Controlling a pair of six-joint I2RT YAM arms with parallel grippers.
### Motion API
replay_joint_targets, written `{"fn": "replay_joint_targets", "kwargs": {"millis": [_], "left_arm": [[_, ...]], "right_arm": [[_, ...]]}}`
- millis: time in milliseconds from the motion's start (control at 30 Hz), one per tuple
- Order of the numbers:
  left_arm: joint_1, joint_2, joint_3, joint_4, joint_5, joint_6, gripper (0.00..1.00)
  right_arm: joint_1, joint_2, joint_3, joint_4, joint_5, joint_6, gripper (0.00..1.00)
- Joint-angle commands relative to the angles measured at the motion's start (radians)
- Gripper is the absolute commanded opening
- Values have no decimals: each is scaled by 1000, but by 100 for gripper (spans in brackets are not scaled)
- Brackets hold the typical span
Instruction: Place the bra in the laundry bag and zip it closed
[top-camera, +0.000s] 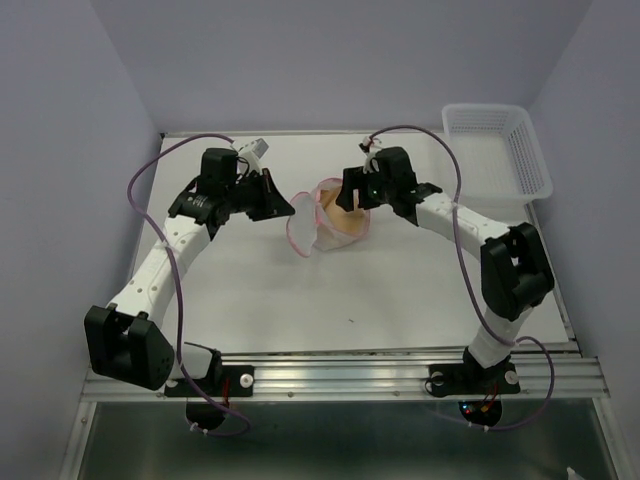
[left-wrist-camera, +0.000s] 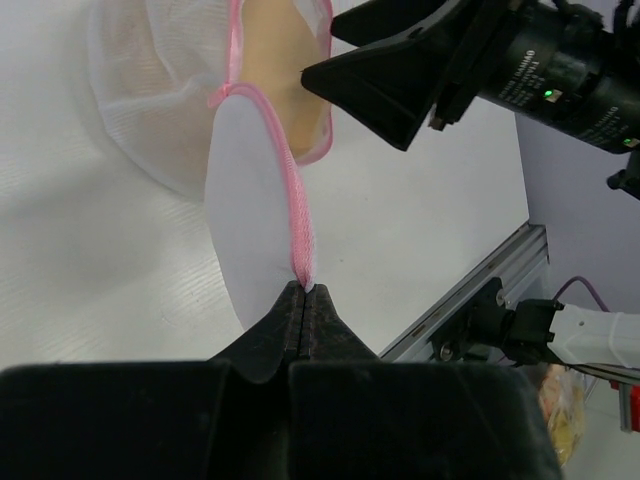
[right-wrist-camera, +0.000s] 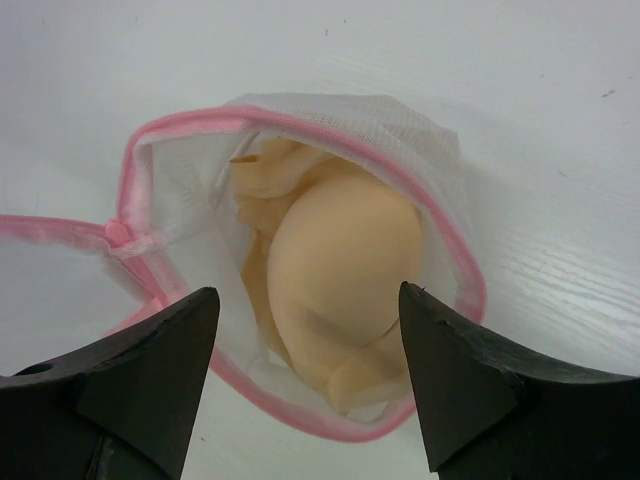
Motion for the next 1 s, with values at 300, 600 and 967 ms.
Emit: {"fn": "replay_joint_targets", "kwargs": {"millis": [300, 600, 967], "left_arm": [[24, -12, 18, 10, 7, 11, 0], [30, -12, 9, -6, 13, 31, 0], [35, -26, -13, 2, 20, 34, 0]], "right_arm": [[-50, -211, -63, -64, 277, 32, 79], [-125, -127, -72, -41, 157, 66, 78], [-154, 10, -60, 109, 2, 68, 71]]}}
